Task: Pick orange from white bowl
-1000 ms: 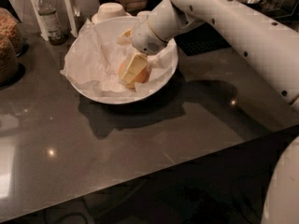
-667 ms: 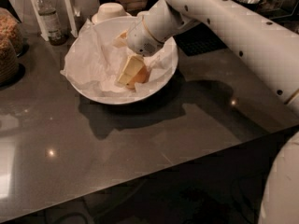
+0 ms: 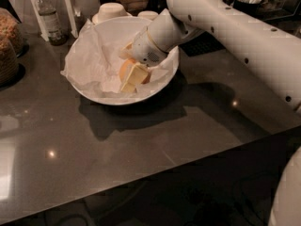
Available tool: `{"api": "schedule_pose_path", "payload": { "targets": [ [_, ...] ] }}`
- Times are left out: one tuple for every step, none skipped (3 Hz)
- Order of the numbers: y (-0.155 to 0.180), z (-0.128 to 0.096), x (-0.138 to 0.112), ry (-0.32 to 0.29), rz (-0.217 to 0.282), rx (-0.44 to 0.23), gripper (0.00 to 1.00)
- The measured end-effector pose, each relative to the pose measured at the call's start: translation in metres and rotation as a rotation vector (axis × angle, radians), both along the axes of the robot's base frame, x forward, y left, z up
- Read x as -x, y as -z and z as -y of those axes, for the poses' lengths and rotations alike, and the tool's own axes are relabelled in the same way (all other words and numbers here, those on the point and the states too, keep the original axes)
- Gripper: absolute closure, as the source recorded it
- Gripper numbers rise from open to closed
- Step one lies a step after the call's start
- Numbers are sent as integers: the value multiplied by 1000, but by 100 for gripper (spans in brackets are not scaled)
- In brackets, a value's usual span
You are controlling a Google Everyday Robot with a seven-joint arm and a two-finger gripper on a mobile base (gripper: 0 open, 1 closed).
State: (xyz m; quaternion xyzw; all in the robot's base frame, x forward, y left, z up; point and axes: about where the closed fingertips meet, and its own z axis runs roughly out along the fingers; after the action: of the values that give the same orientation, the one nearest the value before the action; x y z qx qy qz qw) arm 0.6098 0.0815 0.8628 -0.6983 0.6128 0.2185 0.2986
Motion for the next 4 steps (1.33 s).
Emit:
{"api": "schedule_pose_path", "payload": {
  "targets": [
    [10,4,4,30,-36,2,17],
    [10,9,-4,52,-27,12,17],
    [-1,12,-16,64,10,26,18],
    [-7,18,-27,84,36,48,18]
  ]
}}
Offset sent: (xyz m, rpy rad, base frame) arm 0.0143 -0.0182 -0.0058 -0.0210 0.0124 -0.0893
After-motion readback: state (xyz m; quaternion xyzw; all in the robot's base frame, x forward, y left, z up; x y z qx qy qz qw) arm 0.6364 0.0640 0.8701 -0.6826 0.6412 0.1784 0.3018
